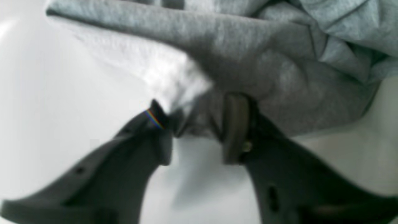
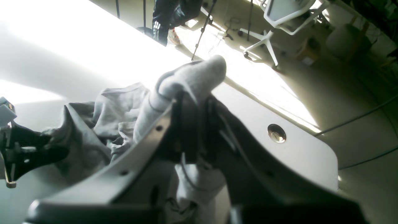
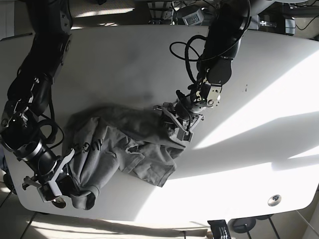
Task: Fold the T-shirt properly
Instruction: 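Pull the shirt edge taut between both grippers and lift it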
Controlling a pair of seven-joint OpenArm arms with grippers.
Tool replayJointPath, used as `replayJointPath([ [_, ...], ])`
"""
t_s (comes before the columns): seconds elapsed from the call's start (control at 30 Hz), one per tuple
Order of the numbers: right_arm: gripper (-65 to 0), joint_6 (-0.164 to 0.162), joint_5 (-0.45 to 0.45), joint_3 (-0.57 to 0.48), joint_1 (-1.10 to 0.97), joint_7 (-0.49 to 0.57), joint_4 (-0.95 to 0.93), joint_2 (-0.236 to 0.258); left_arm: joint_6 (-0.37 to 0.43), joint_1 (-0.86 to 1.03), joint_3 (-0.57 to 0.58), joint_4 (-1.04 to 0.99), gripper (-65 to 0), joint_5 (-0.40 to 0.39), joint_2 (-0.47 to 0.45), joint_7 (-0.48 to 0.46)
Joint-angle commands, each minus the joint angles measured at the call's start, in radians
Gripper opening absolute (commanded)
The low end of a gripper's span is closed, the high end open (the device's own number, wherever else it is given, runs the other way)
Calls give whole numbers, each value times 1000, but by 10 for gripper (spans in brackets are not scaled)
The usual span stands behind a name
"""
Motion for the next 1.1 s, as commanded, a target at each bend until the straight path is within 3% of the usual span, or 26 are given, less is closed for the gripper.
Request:
replayJointPath([
  [0.03,-629,-3,12,5,29,34,18,11,12,-8,3,-44,-650,11,-1,73],
  [0.23,-629,-3,11,7,27,34,18,23,9,-1,-94,12,-650,11,-3,73],
  [0.43,-629,-3,9,53,30,34,15,45,-63,4,-201,185,-650,11,-3,76],
  [0.63,-629,-12,9,104,53,34,10,66,-66,21,-264,457,-650,14,-9,191],
  [0.7,-629,-14,0,105,75,34,10,68,-66,18,-267,521,-650,11,-55,206],
  [0.83,-629,-4,-147,96,162,57,-13,68,-66,-47,-269,616,-650,11,-138,206],
  [0.97,-629,-12,-215,24,273,118,-134,68,-66,-180,-272,619,-650,11,-199,208],
  [1.1,-629,-11,-259,19,406,155,-266,63,-66,-329,-310,613,-650,12,-225,214],
])
